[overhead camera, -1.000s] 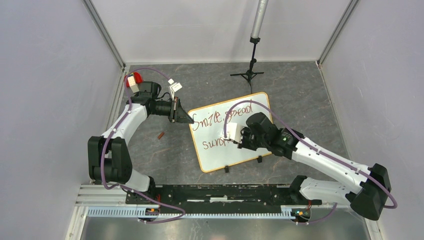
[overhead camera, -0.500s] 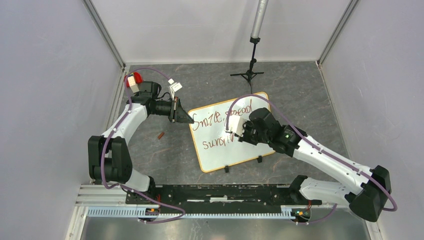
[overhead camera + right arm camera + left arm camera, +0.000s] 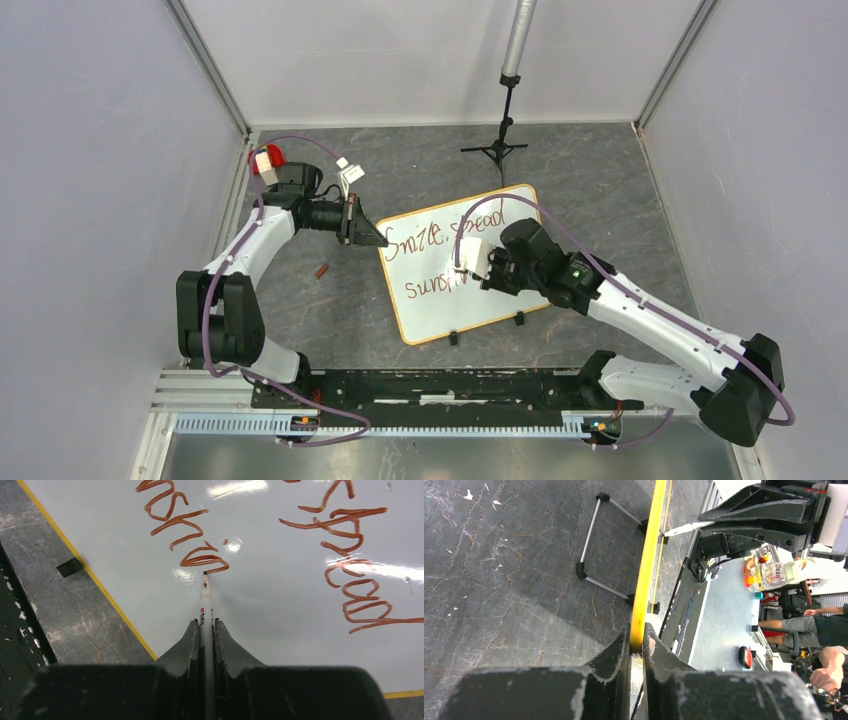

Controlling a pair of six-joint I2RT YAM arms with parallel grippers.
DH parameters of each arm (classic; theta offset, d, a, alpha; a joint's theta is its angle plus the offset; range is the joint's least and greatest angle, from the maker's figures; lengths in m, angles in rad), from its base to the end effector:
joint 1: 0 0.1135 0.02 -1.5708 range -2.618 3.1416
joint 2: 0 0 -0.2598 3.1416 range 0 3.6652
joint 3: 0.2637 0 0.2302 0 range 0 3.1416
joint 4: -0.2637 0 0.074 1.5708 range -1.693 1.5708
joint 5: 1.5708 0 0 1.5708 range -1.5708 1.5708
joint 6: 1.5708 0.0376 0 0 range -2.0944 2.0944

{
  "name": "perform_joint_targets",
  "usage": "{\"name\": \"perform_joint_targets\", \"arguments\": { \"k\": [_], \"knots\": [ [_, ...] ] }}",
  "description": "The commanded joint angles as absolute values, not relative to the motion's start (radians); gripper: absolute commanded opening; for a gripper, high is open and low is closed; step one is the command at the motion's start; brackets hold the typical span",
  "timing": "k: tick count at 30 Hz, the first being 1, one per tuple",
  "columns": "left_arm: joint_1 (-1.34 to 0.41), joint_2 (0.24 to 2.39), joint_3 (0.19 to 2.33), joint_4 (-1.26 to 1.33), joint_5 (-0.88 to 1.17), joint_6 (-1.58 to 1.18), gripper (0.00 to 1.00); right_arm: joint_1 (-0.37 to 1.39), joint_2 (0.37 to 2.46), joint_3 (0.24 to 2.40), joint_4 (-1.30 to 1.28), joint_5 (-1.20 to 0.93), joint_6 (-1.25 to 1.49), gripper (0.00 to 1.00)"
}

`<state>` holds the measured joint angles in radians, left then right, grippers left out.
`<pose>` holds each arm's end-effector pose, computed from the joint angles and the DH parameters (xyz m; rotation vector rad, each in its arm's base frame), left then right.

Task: Write a sentence on the whiteboard

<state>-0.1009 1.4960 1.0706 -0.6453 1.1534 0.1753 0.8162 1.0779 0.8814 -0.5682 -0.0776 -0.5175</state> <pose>0.2657 -0.0615 0.2572 0.6764 2.1656 -1.4336 0.1398 0.1529 0.2806 -1.4807 1.8184 0.2388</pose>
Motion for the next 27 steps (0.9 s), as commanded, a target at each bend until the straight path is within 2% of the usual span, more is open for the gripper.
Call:
{"name": "perform_joint_targets", "arguments": {
  "k": [1,15,27],
  "knots": [
    [-0.122,1.507,1.101,-0.603,1.109,0.174,0.02,0.810,1.079,0.855,-0.612,-0.115,-0.546,0.00],
    [-0.125,1.507,1.101,-0.603,1.112,0.176,0.02,0.810,1.020,0.908,-0.583,-0.071,-0.513,0.00],
    [-0.124,1.498,1.095,-0.603,1.108,0.178,0.02,0.809,1.054,0.890,-0.543,-0.034,-0.515,0.00]
  ]
}}
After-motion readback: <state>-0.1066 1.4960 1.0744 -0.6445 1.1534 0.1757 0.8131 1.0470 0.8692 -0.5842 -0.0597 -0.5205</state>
